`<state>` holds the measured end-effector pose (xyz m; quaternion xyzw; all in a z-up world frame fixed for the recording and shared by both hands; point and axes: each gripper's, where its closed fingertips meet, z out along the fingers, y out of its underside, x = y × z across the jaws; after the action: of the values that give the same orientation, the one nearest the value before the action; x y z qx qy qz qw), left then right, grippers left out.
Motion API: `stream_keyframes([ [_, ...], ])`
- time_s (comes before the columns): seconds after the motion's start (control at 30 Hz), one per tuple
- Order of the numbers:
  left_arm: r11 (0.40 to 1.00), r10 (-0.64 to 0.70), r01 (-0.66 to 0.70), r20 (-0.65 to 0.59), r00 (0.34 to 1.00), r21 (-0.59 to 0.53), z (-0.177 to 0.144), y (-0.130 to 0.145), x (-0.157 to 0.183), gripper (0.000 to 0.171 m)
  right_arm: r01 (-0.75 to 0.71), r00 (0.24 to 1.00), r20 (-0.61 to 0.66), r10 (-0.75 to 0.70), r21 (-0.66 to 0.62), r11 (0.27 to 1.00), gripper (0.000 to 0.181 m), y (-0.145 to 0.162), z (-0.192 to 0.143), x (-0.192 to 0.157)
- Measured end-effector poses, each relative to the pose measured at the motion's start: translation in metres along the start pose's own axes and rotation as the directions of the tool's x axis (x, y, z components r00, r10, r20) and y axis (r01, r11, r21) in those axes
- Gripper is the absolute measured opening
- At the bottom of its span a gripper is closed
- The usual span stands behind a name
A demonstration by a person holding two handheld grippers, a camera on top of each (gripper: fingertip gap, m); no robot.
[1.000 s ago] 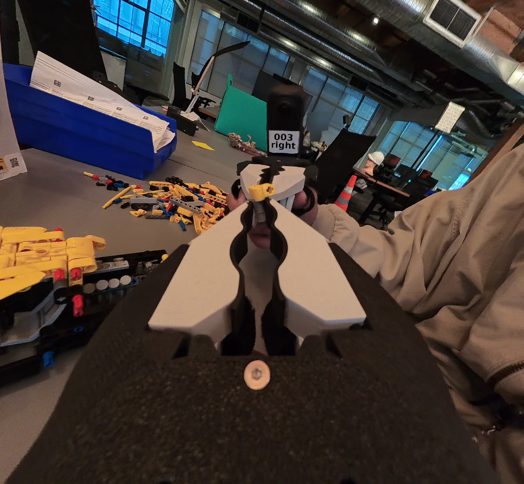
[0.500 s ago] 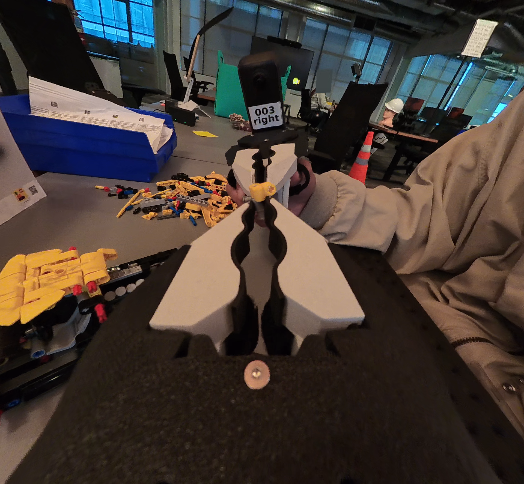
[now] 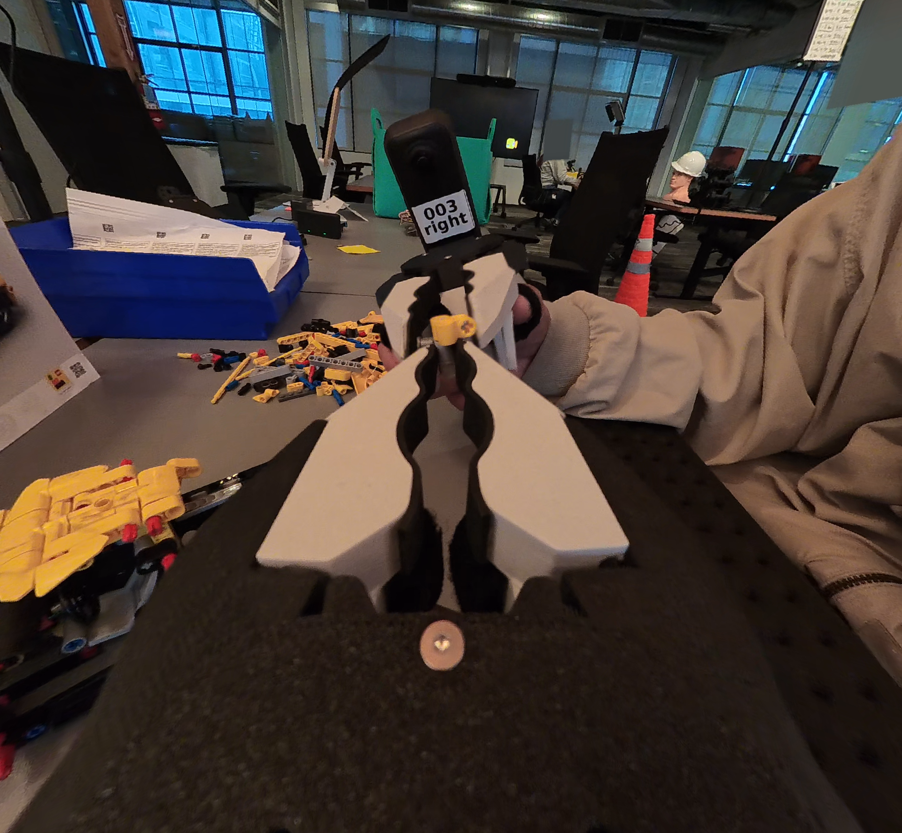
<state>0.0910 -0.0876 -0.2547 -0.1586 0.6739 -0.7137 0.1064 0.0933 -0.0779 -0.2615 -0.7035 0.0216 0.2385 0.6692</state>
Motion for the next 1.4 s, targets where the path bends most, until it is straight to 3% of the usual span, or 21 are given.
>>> stream_keyframes([
  [0.27, 0.999, -0.032, 0.032, -0.018, 0.999, 0.022, -0.002, -0.005, 0.000, 0.006, -0.005, 1.000, 0.024, 0.003, 0.047, 0.999, 0.017, -0.005, 0.002, -0.003],
  [0.57, 0.992, -0.108, 0.112, -0.060, 0.992, 0.063, -0.001, -0.010, 0.006, 0.006, -0.151, 0.981, 0.138, 0.139, 0.078, 0.985, 0.014, -0.010, -0.001, -0.009],
  [1.0, 0.994, -0.106, 0.106, -0.067, 0.992, 0.009, -0.002, -0.005, 0.002, 0.006, 0.042, 0.999, 0.009, -0.043, 0.037, 0.998, 0.013, -0.006, -0.006, -0.003],
  [1.03, 0.993, -0.104, 0.107, -0.060, 0.993, 0.051, -0.011, -0.014, -0.001, 0.006, 0.033, 0.999, 0.017, -0.034, 0.085, 0.996, 0.013, -0.015, -0.015, -0.004],
  [1.1, 0.947, -0.154, 0.148, -0.001, 0.988, 0.286, -0.062, -0.055, -0.025, 0.005, 0.008, 1.000, -0.013, -0.004, 0.322, 0.947, 0.012, -0.055, -0.072, 0.005],
  [1.13, 0.925, -0.159, 0.139, 0.030, 0.987, 0.354, -0.085, -0.070, -0.035, 0.004, 0.034, 0.997, -0.073, -0.010, 0.330, 0.943, 0.012, -0.059, -0.095, 0.012],
  [1.17, 0.931, -0.145, 0.115, 0.061, 0.988, 0.346, -0.092, -0.072, -0.038, 0.005, 0.043, 0.992, -0.127, -0.009, 0.263, 0.964, 0.012, -0.051, -0.107, 0.020],
  [1.23, 0.957, -0.156, 0.134, 0.069, 0.985, 0.257, -0.074, -0.053, -0.039, 0.005, 0.061, 0.950, -0.306, -0.054, 0.014, 0.998, 0.013, -0.015, -0.129, 0.046],
  [1.3, 0.973, -0.198, 0.188, 0.066, 0.978, 0.134, -0.045, -0.024, -0.040, 0.006, -0.060, 0.837, -0.542, -0.067, -0.214, 0.975, 0.014, 0.028, -0.173, 0.089],
  [1.4, 0.981, -0.194, 0.192, 0.067, 0.979, 0.029, -0.022, -0.001, -0.039, 0.006, -0.133, 0.687, -0.709, -0.157, -0.336, 0.932, 0.014, 0.049, -0.230, 0.114],
])
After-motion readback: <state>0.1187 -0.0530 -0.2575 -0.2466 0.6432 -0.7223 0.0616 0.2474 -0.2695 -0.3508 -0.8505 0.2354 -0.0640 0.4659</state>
